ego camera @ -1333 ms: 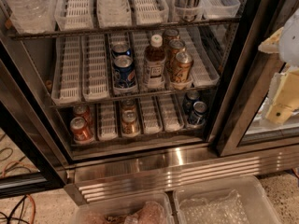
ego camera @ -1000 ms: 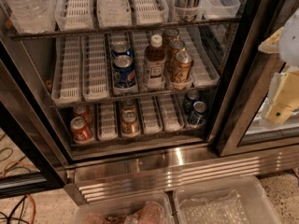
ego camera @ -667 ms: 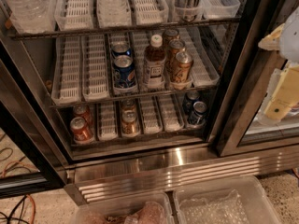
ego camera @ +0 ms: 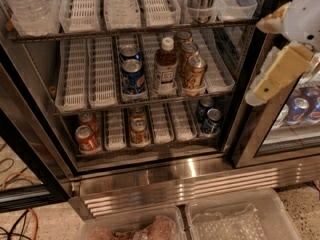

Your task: Pick water bottle from top shelf of fridge

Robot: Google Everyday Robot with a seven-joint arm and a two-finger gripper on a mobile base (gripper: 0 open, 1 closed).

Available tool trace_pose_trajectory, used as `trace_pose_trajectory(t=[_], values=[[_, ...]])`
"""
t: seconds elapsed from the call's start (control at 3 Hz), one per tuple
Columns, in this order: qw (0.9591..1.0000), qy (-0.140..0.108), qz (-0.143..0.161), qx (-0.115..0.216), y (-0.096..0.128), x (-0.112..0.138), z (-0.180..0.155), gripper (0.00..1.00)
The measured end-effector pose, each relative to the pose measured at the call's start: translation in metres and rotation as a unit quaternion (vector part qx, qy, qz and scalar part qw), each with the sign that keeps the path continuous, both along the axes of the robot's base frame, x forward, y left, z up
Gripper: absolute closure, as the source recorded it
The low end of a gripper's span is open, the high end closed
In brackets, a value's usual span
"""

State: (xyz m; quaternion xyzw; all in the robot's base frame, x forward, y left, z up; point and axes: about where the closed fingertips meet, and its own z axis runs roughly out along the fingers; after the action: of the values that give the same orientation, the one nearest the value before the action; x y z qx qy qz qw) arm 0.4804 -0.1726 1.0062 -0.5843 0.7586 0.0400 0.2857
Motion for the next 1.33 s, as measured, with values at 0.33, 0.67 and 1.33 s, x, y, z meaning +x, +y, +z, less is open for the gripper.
trace_pose_trajectory(t=[0.33,0.67,1.33], values=[[0.9971,-0.040,0.011,0.064,0.036,0.011,0.026,0.00],[0.9894,-0.061,0.059,0.118,0.062,0.003,0.052,0.00],[0.9863,-0.076,0.066,0.131,0.069,0.001,0.060,0.00]])
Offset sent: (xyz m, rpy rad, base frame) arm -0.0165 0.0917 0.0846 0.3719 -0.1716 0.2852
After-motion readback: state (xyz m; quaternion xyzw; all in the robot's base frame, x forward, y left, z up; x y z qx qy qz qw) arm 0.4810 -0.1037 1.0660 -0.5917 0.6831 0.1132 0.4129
